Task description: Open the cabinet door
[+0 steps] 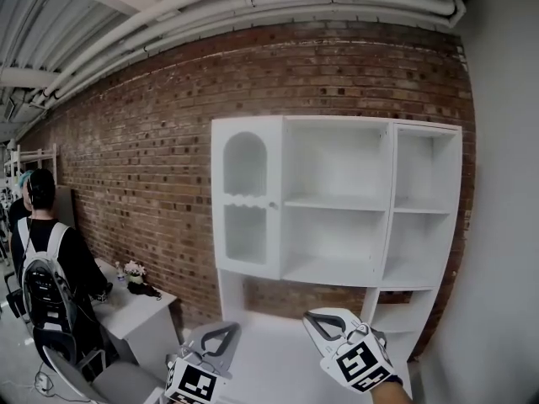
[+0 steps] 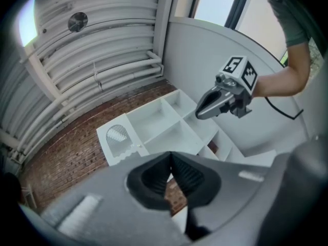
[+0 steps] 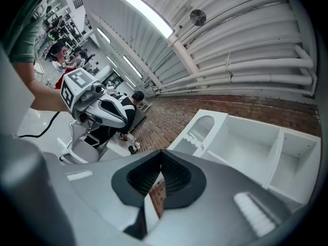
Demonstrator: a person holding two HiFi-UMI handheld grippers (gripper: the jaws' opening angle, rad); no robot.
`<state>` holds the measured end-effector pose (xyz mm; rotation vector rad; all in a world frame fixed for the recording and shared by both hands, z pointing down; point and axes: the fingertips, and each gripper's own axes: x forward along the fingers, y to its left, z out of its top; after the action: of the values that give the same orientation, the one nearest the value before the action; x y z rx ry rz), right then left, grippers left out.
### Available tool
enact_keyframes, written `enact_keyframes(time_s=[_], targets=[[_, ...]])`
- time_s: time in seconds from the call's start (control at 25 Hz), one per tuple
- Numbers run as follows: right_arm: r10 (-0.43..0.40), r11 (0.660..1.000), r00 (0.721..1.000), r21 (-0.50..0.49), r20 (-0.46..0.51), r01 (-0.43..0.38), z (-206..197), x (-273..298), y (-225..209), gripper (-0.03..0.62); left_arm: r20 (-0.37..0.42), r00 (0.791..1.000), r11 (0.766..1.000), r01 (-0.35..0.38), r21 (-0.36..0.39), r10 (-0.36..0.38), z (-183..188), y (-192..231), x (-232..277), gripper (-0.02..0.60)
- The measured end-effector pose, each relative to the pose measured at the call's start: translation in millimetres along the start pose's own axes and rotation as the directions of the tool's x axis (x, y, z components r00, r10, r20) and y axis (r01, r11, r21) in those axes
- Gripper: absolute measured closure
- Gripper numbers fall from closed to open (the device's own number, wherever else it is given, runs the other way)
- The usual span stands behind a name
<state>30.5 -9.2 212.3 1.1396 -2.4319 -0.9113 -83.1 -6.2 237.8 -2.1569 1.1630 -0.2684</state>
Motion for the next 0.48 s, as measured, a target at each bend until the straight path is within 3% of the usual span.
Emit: enact_keyframes(time_s=[0.48], targets=[[0.065,0.998,0.996,0.009,0.065,-0.065,-78,18,-74,0.586,-0.080,0.996,0.999,-0.041,0.021,0.043,-7,-31,101,0.581]])
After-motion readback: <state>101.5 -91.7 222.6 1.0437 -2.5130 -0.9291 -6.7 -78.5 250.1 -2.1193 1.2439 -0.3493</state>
